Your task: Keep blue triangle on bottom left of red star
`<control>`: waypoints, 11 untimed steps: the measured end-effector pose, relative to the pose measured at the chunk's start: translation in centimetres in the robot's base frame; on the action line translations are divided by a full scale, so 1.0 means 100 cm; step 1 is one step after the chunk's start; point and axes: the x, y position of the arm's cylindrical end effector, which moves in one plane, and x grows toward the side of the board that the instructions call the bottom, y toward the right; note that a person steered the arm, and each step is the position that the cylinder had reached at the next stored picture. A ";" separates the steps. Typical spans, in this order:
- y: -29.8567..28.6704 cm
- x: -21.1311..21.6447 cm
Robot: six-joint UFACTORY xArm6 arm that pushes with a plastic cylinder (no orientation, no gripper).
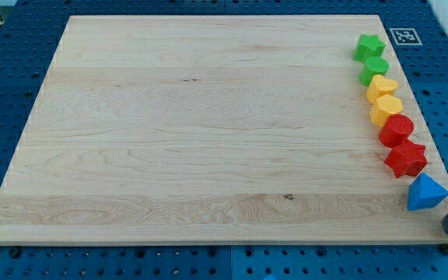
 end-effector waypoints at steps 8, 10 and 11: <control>-0.044 -0.038; -0.061 -0.025; -0.064 -0.024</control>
